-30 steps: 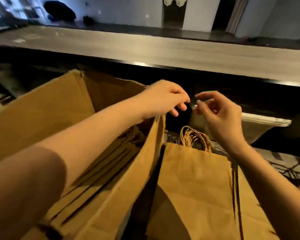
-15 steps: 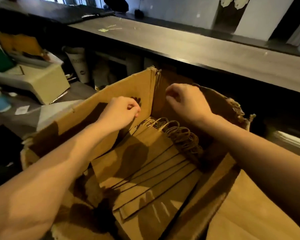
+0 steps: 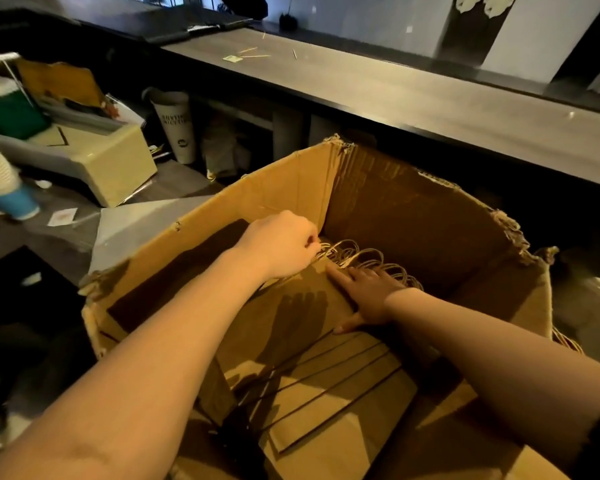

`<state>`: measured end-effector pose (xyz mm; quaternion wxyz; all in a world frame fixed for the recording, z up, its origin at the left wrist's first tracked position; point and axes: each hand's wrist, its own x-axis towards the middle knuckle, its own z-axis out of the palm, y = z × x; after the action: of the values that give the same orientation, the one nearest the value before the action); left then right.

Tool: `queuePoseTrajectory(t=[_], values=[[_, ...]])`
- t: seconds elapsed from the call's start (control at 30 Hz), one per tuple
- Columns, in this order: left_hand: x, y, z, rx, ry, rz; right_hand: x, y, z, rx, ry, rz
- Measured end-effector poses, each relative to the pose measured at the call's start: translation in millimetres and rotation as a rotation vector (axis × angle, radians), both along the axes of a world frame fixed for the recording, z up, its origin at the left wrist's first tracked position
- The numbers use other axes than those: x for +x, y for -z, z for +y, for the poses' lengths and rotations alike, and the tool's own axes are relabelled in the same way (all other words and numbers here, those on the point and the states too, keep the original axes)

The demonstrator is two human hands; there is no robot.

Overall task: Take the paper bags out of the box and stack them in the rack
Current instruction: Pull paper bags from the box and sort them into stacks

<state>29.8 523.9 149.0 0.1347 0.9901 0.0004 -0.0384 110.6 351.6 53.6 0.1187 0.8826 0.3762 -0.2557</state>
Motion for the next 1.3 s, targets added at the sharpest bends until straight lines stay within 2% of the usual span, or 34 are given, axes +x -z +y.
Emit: queuePoseTrajectory(t=[0.17, 0.33, 0.5, 0.63, 0.97, 1.07, 1.3], values=[[-1, 2, -1, 0.049, 0.034, 0.061, -10, -11, 10, -0.018, -0.040, -0.107], [-1, 4, 3, 0.031, 0.011, 0.094, -6, -24, 10, 0.038, 0.025, -0.216], [-1, 18, 13, -0.044, -0.037, 0.151, -11, -46, 11, 0.337, -0.006, -0.276], [-5, 25, 19, -0.144, -0.104, 0.167, -20, -73, 18, 0.581, 0.049, -0.313], [-26, 24, 2, -0.592, -0.310, 0.177, -59, -115, -8, 1.234, 0.209, 0.068], [-31, 17, 2, -0.663, -0.346, 0.199, -69, -123, -18, 1.374, 0.313, 0.145], [-43, -7, -25, -0.760, -0.280, 0.141, -82, -136, -59, 1.664, 0.557, 0.346]])
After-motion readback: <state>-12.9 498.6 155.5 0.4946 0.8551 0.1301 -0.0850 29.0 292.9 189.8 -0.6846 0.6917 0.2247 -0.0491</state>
